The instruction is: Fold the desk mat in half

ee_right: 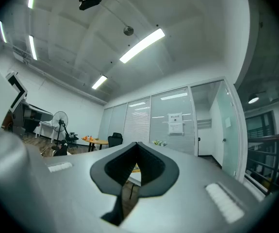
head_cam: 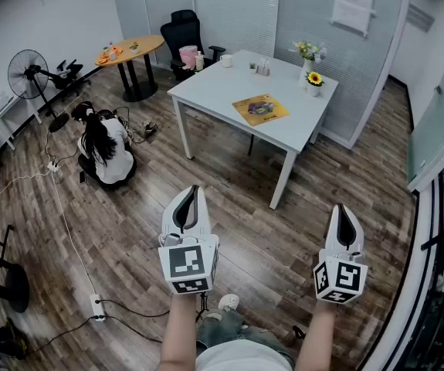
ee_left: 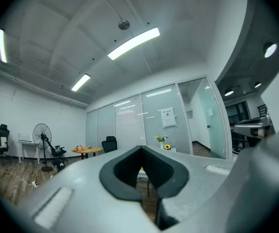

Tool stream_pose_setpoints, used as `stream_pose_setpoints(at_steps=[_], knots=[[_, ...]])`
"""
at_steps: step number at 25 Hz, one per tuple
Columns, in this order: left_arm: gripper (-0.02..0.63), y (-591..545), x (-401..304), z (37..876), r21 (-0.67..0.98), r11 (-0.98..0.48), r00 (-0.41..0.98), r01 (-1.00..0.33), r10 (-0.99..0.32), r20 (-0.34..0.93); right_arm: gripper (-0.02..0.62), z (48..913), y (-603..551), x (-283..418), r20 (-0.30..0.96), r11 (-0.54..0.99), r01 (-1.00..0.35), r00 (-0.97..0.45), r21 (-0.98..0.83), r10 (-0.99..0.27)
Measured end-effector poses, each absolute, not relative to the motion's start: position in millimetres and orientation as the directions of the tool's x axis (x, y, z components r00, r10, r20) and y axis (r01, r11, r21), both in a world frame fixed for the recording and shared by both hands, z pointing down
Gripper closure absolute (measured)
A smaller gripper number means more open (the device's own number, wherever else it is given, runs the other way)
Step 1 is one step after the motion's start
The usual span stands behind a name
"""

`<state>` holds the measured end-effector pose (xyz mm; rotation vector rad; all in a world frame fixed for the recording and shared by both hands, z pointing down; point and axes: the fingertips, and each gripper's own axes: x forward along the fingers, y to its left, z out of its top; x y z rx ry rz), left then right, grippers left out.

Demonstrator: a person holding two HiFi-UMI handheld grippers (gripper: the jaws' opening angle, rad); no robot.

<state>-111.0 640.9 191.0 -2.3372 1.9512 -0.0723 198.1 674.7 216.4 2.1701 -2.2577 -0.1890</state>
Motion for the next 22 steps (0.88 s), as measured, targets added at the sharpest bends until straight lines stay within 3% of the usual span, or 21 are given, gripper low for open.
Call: stream_pose_setpoints(at_steps=[17,22], knots=[[0.604,573.0,-139.6,190.5,-0.084,-0.166,0.17,-0.983,-0.985,-0.042,0.57,217.6,613.0,188.3,-0.084,-0.02,-0.997,0.014,0.076,-0.996],[0.539,544.7,-154.3,189.5,-0.061,-0.171,0.174,-0.983,-0.984,-0.046,0.481,223.5,588.3,182.2,-0.068,-0.033,-0.994,0.025,0.106,-0.997]])
